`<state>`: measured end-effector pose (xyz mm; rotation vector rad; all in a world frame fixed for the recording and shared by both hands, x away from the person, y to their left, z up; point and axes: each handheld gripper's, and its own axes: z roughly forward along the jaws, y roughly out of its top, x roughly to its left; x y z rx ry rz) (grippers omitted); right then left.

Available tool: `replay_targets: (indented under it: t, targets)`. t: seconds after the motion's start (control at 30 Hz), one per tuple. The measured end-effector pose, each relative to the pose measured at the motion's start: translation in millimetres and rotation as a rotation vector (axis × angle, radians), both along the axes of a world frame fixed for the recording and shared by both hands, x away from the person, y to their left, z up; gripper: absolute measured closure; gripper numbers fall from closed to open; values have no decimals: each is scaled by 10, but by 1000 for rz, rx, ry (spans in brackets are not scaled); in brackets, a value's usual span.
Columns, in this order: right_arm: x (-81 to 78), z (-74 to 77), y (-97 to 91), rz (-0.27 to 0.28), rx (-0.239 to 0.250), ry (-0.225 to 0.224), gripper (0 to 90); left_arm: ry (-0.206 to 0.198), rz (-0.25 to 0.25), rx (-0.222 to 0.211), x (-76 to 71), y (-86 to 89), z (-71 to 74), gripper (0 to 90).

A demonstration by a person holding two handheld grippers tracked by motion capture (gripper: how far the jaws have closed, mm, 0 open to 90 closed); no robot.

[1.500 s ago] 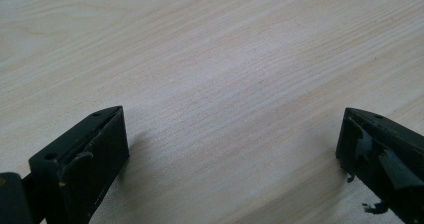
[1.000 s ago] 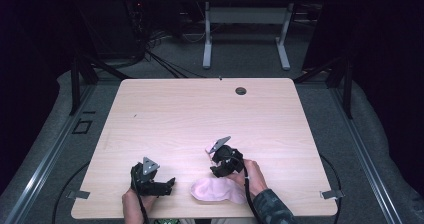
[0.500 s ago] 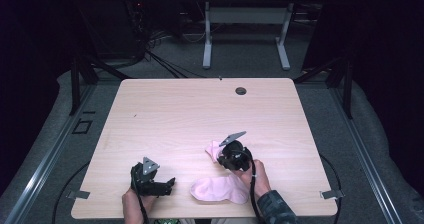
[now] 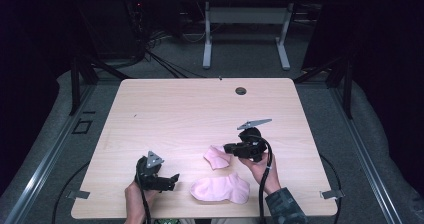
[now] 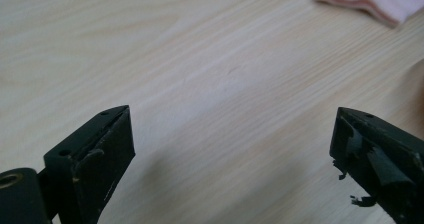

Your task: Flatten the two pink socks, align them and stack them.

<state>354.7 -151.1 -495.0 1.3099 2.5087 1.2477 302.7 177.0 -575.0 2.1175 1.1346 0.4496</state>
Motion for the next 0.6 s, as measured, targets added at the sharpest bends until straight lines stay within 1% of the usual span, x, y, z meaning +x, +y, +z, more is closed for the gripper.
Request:
replay_targets:
  t: [0.03, 0.07, 0.13, 0.17, 0.23, 0.27, 0.3, 0.33, 0.4, 0.47, 0.5, 0.53, 0.6]
  targets:
    - [5, 20, -13, -17, -12, -9, 842, -7, -18, 8, 22, -38, 46, 45]
    - [8, 30, -20, -44, -33, -18, 846, -12, -39, 9, 48, -88, 95, 49]
    - [36, 24, -53, -63, -40, -21, 850, -12, -53, 7, 70, -141, 120, 58]
    - [56, 13, -73, -88, -46, -14, 852, -8, -61, 13, 79, -163, 127, 62]
    - [119, -32, -122, -130, -64, -2, 856, -5, -69, 12, 95, -214, 127, 69]
    - [119, -32, -122, -130, -64, -2, 856, -5, -69, 12, 95, -214, 127, 74]
    - [178, -76, -172, -162, -63, 17, 858, -2, -73, 14, 99, -226, 129, 74]
    - [208, -98, -200, -176, -67, 26, 859, -1, -78, 14, 108, -247, 132, 78]
    - [308, -193, -303, -238, -72, 45, 853, 8, -86, 15, 123, -274, 152, 87]
    - [355, -242, -353, -268, -83, 53, 812, 6, -83, 10, 128, -283, 153, 97]
    - [375, -264, -374, -290, -88, 52, 772, 7, -84, 10, 132, -281, 150, 102]
    - [386, -279, -384, -302, -104, 43, 733, 14, -84, 12, 133, -275, 148, 106]
    - [389, -291, -372, -313, -160, 28, 652, 15, -79, 10, 132, -266, 139, 107]
